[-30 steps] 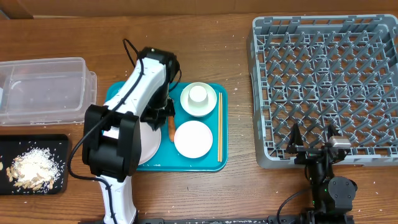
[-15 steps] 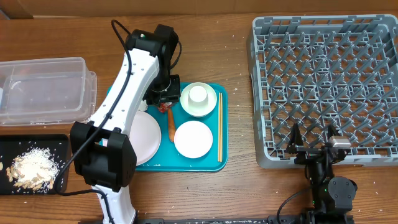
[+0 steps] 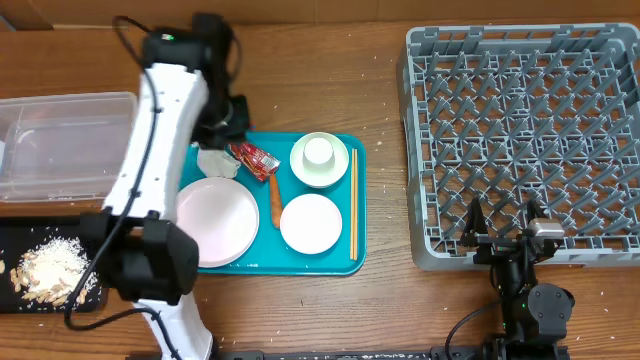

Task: Sort waste into correct bins and load items into the dishwasher
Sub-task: 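Return the emptied plate to the teal tray with the left gripper, then grasp the red snack wrapper with the left gripper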

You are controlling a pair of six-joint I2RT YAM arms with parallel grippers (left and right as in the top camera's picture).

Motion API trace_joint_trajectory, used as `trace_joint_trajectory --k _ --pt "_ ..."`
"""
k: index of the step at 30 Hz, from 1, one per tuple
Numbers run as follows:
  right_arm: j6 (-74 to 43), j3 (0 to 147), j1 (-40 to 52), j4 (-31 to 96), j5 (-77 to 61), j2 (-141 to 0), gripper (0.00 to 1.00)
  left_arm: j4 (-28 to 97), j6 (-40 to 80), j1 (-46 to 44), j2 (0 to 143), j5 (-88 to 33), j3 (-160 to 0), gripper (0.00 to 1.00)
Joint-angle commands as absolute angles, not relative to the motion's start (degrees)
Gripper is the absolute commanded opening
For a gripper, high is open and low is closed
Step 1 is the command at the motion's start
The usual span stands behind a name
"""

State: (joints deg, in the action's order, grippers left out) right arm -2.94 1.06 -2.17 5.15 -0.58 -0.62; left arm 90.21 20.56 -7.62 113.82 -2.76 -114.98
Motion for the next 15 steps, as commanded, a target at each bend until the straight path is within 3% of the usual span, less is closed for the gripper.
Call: trace_joint_trajectory --k 1,3,11,15 --pt "-2.74 0.47 -2.33 4.8 -0.05 -0.16 1.0 90.02 19.88 -5.34 109.8 -3.97 -117.25 0.64" --pt "-2.74 0.47 -2.33 4.8 -0.05 -0.16 1.0 90.15 18.87 -5.58 110.02 -7.4 -116.55 1.0" --pt "-2.74 0.47 -2.33 4.8 -0.05 -0.16 1.0 89.12 18.0 -8.69 113.89 -10.55 -114.48 0.98" --pt "-2.74 0.47 -2.33 4.8 -0.05 -0.16 1.0 87.72 18.87 -6.85 113.97 -10.13 -114.54 0.88"
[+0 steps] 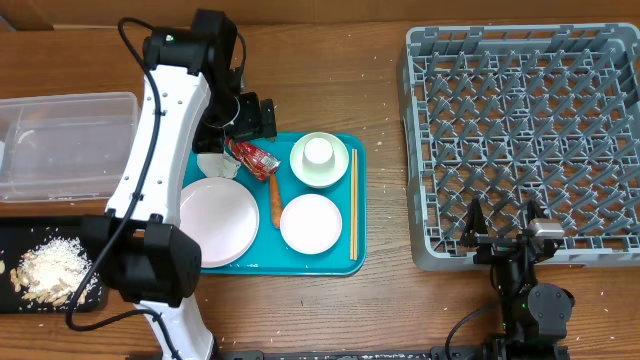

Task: Sort waste into correct bins and load items into the dishwasher
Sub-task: 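Grasp the red snack wrapper with the left gripper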

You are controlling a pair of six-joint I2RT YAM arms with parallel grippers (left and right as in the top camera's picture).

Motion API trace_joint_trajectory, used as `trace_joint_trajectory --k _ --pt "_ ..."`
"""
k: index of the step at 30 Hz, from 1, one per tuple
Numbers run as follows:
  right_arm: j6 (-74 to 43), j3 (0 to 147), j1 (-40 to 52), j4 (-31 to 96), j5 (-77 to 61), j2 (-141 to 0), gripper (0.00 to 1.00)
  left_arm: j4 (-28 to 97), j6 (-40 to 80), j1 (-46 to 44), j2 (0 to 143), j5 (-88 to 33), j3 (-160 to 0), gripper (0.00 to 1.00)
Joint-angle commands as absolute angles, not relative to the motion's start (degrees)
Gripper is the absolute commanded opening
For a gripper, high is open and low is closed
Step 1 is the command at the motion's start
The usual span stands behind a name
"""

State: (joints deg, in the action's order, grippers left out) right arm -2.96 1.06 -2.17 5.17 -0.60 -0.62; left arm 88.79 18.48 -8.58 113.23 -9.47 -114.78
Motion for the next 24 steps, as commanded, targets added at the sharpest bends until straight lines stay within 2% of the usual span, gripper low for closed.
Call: trace_joint_trajectory --k 1,2,6,11,19,24 --pt "-2.74 0.47 -2.33 4.8 -0.05 -0.16 1.0 87.46 19.77 -6.07 113.99 -10.09 -114.54 0.82" --pt "-2.74 0.47 -2.33 4.8 -0.05 -0.16 1.0 86.48 19.75 -5.02 113.99 -9.87 -114.52 0.76" --pt "-2.76 0.47 -2.33 4.8 -0.05 -0.16 1.0 83.2 20.27 -3.57 114.13 -6.63 -114.48 0.69" --pt "-2.74 0.47 -2.33 4.8 -0.05 -0.16 1.0 82.32 28.21 -4.4 116.64 -5.39 -114.45 0.56" --pt "-2.74 0.47 -2.33 4.8 -0.05 -0.16 1.0 82.43 32.4 -7.55 126.04 -5.45 -114.45 0.47" --pt "-2.74 0.47 -2.33 4.8 -0.05 -0.16 1.0 80.9 33.5 -7.27 131.68 -6.11 -114.45 0.45"
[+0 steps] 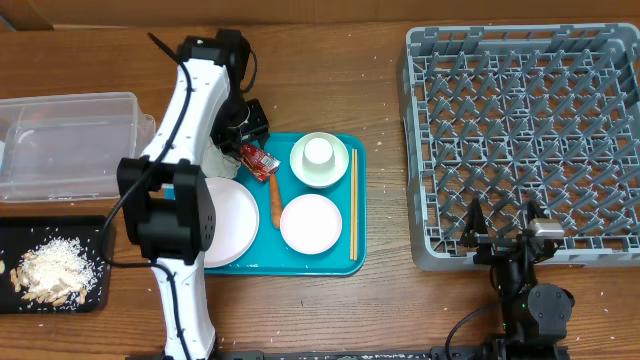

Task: Sort waste into correct bins and load items into the dishwasher
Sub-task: 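Grasp the red snack wrapper with the left gripper, then carry the red wrapper left and drop it into the clear bin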

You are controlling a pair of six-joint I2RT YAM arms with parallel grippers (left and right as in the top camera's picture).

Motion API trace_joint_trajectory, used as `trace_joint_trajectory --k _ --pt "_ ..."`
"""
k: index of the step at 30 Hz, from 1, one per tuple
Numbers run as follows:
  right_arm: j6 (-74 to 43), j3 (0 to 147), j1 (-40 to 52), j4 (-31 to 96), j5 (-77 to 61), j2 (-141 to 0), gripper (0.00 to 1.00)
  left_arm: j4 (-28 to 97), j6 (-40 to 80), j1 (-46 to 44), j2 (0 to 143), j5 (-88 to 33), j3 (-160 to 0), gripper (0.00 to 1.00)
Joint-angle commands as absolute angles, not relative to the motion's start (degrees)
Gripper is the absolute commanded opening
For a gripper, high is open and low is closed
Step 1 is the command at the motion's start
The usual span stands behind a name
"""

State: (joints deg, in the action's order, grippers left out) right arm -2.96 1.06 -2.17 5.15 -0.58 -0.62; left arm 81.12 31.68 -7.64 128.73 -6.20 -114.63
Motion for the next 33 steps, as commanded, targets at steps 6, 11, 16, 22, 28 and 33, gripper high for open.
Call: trace_joint_trajectory --k 6,11,16,22,28,33 --pt "-2.76 0.47 -2.33 4.8 -0.05 -0.16 1.0 80.64 34.98 -7.31 134.8 -5.76 -114.45 0.45" --pt "-2.74 0.47 -2.33 4.8 -0.05 -0.16 1.0 79.55 36.49 -7.31 134.89 -2.87 -114.3 0.46" --pt "-2.74 0.47 -2.33 4.8 -0.05 -0.16 1.0 76.99 36.45 -7.33 134.91 -4.08 -111.02 0.45" --pt "-2.74 0.47 -2.33 4.8 -0.05 -0.16 1.0 76.16 36.25 -7.33 134.91 -4.1 -110.78 0.34" --pt "-2.74 0.47 -2.33 4.8 -0.05 -0.16 1.0 77.08 36.21 -7.33 134.89 -4.51 -110.85 0.04" --pt "-2.74 0.47 -2.33 4.8 -0.05 -0.16 1.0 84.99 35.09 -6.76 134.72 -4.1 -119.39 0.04"
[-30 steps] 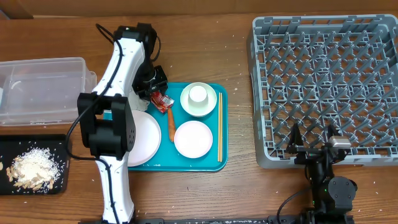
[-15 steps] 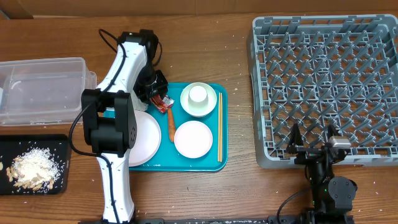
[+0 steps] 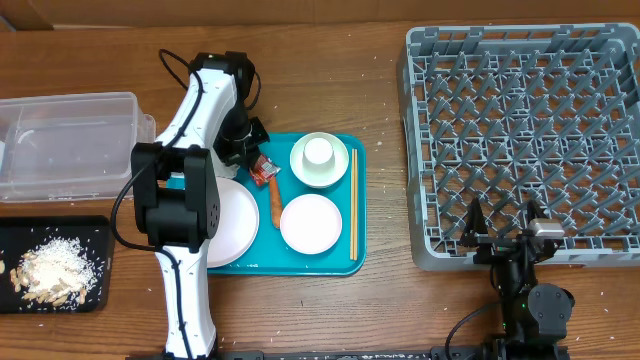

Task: Sort waste into correct bins and load items into the dishwasher
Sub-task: 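Carry the red wrapper left and drop it into the clear bin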

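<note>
On the teal tray (image 3: 340, 255) a red wrapper (image 3: 266, 172) lies next to an orange sausage (image 3: 275, 205). My left gripper (image 3: 247, 150) is down at the wrapper's upper left end; the overhead view does not show whether its fingers grip it. The left arm covers the tray's left side and part of the pink plate (image 3: 238, 222). A white plate (image 3: 311, 223), a bowl with a cup in it (image 3: 319, 158) and chopsticks (image 3: 352, 205) also lie on the tray. My right gripper (image 3: 502, 222) rests open at the front edge of the grey dish rack (image 3: 525, 120).
A clear plastic bin (image 3: 65, 145) stands at the far left. Below it a black tray (image 3: 55, 265) holds pale food scraps. The left arm reaches from the table's front edge up past the tray's left side.
The left arm has swung further right and its gripper has come down onto the wrapper's left end. The wrapper lies slightly lower and to the right. The right arm has not moved.
The left gripper was first at the tray's upper left corner beside a crumpled pale scrap and the wrapper. Then it stood over the wrapper's top end, then nearer to it. Now it is at the wrapper, and the arm hides the scrap.
</note>
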You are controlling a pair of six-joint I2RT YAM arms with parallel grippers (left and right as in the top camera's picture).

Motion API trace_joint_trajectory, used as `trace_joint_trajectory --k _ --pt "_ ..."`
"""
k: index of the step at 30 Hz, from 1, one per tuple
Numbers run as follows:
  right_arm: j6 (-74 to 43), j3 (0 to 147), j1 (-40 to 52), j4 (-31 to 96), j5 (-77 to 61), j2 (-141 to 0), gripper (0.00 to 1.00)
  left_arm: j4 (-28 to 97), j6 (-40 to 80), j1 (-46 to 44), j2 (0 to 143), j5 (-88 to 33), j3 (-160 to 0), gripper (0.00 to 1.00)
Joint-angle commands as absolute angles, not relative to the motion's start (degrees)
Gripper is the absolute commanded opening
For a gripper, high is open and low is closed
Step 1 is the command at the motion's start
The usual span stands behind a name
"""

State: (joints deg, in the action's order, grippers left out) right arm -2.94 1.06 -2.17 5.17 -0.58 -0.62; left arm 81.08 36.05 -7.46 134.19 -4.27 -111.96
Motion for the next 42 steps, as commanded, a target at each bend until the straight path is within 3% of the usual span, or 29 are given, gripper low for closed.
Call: trace_joint_trajectory --k 1,9,20,22,23,24,28,33,38,42 --pt "-2.74 0.47 -2.33 4.8 -0.05 -0.16 1.0 86.48 34.54 -6.61 134.54 -4.1 -121.78 0.04" --pt "-2.76 0.47 -2.33 4.8 -0.05 -0.16 1.0 94.26 31.99 -0.36 134.06 1.56 -149.4 0.04" --pt "-2.74 0.47 -2.33 4.8 -0.05 -0.16 1.0 90.8 37.76 22.41 134.15 5.54 -152.62 0.05" --pt "-2.74 0.47 -2.33 4.8 -0.05 -0.16 1.0 91.2 37.74 25.36 134.15 5.37 -152.62 0.2" --pt "-2.74 0.47 -2.33 4.8 -0.05 -0.16 1.0 91.5 37.74 26.41 134.15 5.28 -152.51 0.45" --pt "-2.74 0.47 -2.33 4.8 -0.05 -0.16 1.0 92.44 37.71 27.92 134.15 4.99 -152.35 1.0" --pt "-2.74 0.47 -2.33 4.8 -0.05 -0.16 1.0 96.84 37.3 29.63 134.15 4.82 -151.92 1.0" --pt "-2.74 0.47 -2.33 4.8 -0.05 -0.16 1.0 96.82 31.14 27.53 134.15 -5.89 -151.65 1.0" --pt "-2.74 0.47 -2.33 4.8 -0.05 -0.16 1.0 96.84 23.4 18.04 134.15 -7.55 -151.46 1.0" --pt "-2.74 0.47 -2.33 4.8 -0.05 -0.16 1.0 96.82 24.14 8.08 134.15 -3.75 -148.09 1.0"
